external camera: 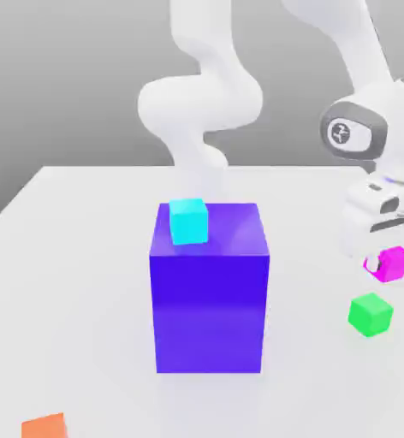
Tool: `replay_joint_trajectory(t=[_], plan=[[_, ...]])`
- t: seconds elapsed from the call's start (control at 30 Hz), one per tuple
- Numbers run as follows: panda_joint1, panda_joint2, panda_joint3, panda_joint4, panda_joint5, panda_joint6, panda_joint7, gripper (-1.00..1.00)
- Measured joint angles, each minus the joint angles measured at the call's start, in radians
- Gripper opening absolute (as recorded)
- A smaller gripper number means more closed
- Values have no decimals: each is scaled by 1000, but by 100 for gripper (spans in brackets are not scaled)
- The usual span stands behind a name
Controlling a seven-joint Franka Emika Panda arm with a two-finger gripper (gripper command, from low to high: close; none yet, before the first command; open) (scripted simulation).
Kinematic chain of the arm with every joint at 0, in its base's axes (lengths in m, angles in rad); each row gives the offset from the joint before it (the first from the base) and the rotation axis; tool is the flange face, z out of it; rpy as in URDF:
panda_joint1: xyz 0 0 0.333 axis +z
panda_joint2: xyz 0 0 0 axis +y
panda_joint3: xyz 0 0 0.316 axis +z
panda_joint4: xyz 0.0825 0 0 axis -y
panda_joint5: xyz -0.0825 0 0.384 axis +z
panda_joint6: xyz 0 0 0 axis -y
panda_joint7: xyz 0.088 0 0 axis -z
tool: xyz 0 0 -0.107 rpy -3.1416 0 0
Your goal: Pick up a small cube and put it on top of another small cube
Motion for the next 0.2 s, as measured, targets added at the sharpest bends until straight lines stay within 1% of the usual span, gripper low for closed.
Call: replay_joint_trajectory(t=[0.07, 0.1, 0.2], plan=[[32, 70, -48, 3, -90, 59, 65, -100], [50, 103, -74, 5, -133, 87, 96, 100], [50, 103, -74, 5, -133, 87, 96, 100]])
